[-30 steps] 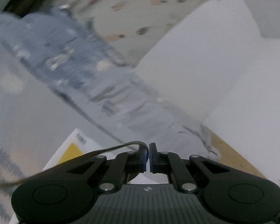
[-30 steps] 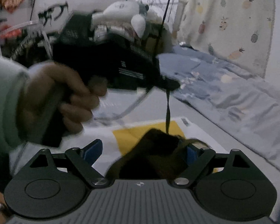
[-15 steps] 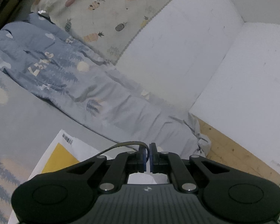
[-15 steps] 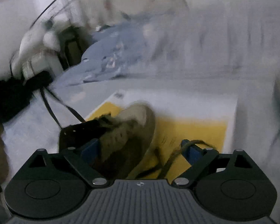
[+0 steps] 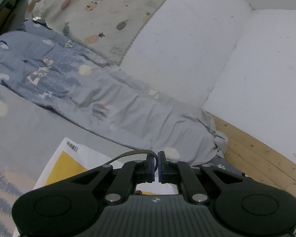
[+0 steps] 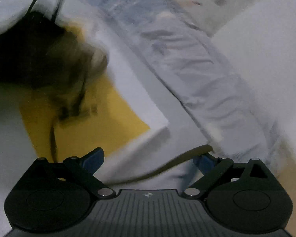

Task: Lace up shoes with both hands

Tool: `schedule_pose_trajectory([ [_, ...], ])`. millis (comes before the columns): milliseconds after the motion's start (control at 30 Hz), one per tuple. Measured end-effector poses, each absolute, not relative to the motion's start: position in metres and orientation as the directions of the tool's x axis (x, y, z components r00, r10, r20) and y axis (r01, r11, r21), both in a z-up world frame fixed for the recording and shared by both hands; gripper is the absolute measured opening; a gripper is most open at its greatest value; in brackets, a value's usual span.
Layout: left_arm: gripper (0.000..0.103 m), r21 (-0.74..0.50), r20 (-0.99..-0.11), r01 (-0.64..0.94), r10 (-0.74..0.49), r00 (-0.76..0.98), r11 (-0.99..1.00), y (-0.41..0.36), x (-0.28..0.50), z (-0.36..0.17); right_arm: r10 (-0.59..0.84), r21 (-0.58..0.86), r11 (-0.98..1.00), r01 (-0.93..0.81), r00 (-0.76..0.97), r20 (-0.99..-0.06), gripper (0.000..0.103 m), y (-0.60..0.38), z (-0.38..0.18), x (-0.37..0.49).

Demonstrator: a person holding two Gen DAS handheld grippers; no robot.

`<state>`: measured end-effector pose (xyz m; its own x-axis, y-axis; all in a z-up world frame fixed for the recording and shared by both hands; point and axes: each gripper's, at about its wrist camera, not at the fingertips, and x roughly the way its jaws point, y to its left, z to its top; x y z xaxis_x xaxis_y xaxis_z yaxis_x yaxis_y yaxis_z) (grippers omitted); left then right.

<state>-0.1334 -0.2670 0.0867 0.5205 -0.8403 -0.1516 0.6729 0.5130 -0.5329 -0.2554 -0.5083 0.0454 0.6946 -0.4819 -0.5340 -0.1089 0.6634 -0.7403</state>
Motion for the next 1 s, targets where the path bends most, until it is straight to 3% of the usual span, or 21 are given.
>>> schedule_pose_trajectory([
  [133,0.001,-0.540,-0.157,0.665,-0.837,0.523,0.517,-0.269,-0.133,0.086,-0.620,-0.816,0.571,-0.084,0.607,-0.497,0.097,-0.528,0.027,-0.258],
  [233,0.001,-0.537,-0.164,0.663,-0.836,0.524,0.521,-0.273,-0.134,0.085,-0.772,-0.845,0.522,0.117,0.486,-0.410,0.097,-0.563,0.031,-0.259],
  [333,0.001,-0.532,-0.171,0.665,-0.836,0.521,0.523,-0.278,-0.135,0.083,-0.862,-0.860,0.413,0.299,0.433,-0.263,0.098,-0.586,0.042,-0.270],
  [500,0.001,-0.529,-0.177,0.667,-0.837,0.518,0.525,-0.286,-0.136,0.080,-0.876,-0.818,0.296,0.494,0.481,-0.026,0.102,-0.581,0.059,-0.284],
  [567,0.001,-0.527,-0.175,0.670,-0.839,0.516,0.522,-0.287,-0.137,0.080,-0.840,-0.749,0.341,0.569,0.542,0.029,0.102,-0.569,0.073,-0.291],
  [667,0.001,-0.537,-0.166,0.670,-0.843,0.512,0.513,-0.287,-0.136,0.079,-0.709,-0.527,0.615,0.587,0.703,-0.045,0.103,-0.548,0.095,-0.299],
  [767,0.001,-0.551,-0.141,0.673,-0.850,0.507,0.493,-0.284,-0.137,0.081,-0.514,-0.344,0.826,0.446,0.847,-0.136,0.102,-0.525,0.107,-0.296],
  [933,0.000,-0.605,-0.087,0.660,-0.861,0.501,0.445,-0.271,-0.133,0.084,-0.298,-0.316,0.919,0.234,0.939,-0.173,0.102,-0.463,0.116,-0.277],
  [967,0.000,-0.622,-0.081,0.652,-0.863,0.498,0.434,-0.267,-0.131,0.084,-0.262,-0.326,0.925,0.196,0.949,-0.175,0.099,-0.453,0.114,-0.271],
  [1000,0.000,-0.639,-0.075,0.642,-0.865,0.495,0.423,-0.264,-0.128,0.084,-0.224,-0.339,0.928,0.155,0.959,-0.174,0.089,-0.440,0.111,-0.266],
])
